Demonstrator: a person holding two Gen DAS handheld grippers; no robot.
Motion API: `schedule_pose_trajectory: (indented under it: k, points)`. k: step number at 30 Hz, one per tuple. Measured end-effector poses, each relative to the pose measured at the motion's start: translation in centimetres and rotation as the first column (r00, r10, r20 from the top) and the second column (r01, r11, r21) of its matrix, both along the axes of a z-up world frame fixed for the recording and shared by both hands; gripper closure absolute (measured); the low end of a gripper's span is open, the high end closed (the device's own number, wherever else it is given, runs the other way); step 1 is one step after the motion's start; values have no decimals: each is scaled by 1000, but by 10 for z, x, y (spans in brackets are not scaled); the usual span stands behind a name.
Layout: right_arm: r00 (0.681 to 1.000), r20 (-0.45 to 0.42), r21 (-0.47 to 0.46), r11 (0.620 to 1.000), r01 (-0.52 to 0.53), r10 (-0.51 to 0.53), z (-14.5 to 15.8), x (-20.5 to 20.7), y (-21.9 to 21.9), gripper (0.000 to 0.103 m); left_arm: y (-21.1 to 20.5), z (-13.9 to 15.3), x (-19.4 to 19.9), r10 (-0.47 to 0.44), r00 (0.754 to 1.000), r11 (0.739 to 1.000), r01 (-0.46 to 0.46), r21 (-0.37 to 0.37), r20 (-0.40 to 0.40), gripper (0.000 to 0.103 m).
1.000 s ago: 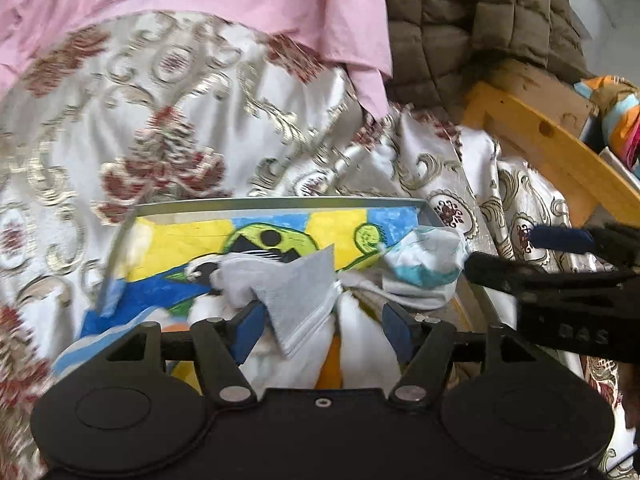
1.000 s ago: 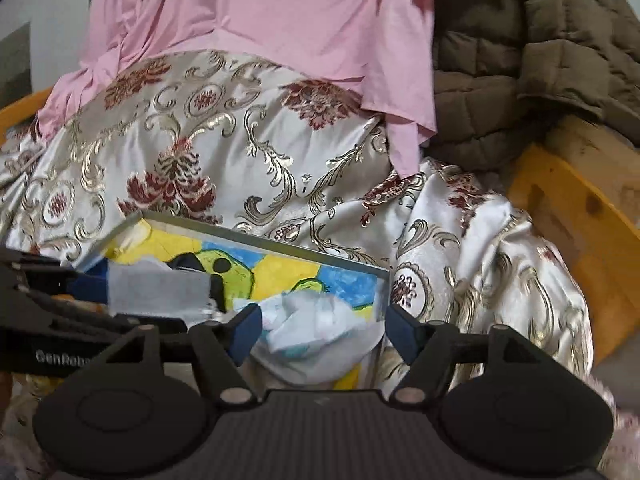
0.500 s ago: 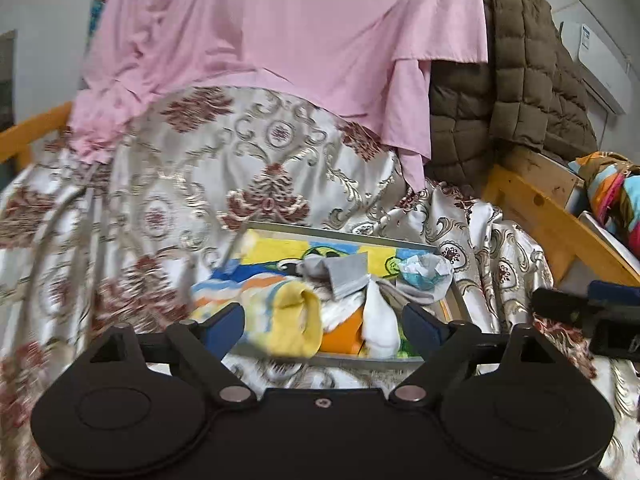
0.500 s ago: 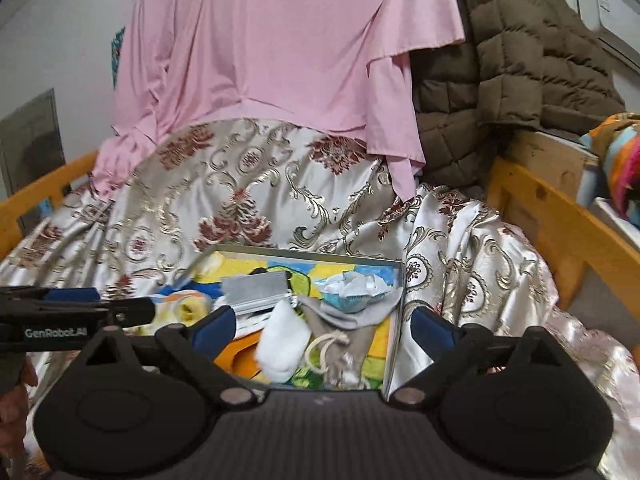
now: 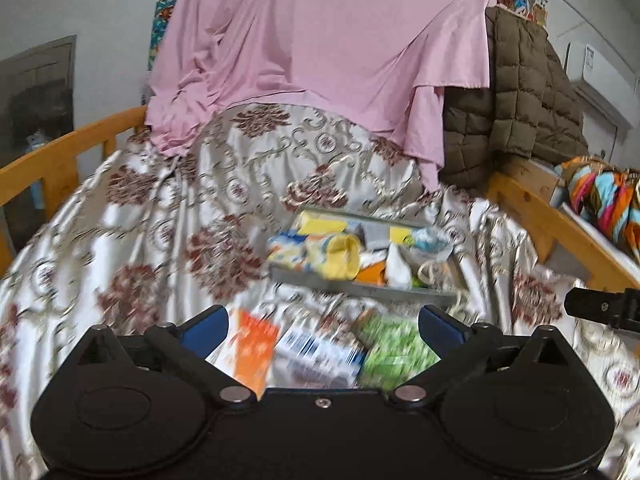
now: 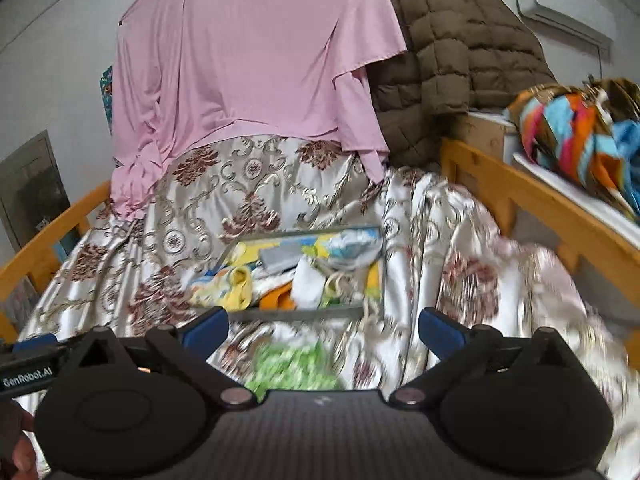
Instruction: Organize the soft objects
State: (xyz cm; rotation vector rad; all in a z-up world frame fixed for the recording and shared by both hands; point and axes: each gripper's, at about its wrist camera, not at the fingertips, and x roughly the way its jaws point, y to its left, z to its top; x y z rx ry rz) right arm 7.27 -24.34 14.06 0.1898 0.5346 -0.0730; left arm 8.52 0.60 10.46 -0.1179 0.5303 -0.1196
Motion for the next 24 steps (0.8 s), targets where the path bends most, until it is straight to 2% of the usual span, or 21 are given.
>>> schedule_pose_trajectory:
  k: [4, 13, 15, 19, 24]
  points:
    - [998, -44, 24, 999, -34, 35, -17, -32, 11, 0, 4, -9, -33, 39, 999, 999, -39, 5, -28, 2]
    - [984, -76, -51, 985, -167, 163, -31, -61, 32, 0, 0, -28, -74, 109, 993, 994, -109, 19, -35, 1]
    - [984, -77, -49, 985, -167, 163, -33, -63, 32, 0, 3, -34, -80, 126, 991, 992, -125, 14, -49, 1]
    - [987, -81, -24, 989, -143, 141, -40, -62, 28, 0, 10, -40, -82, 125, 991, 991, -122, 57, -57, 1]
    - [989, -107, -4, 994, -105, 104, -53, -59, 30, 0, 20, -45, -75, 132, 990, 991, -130, 34, -58, 1]
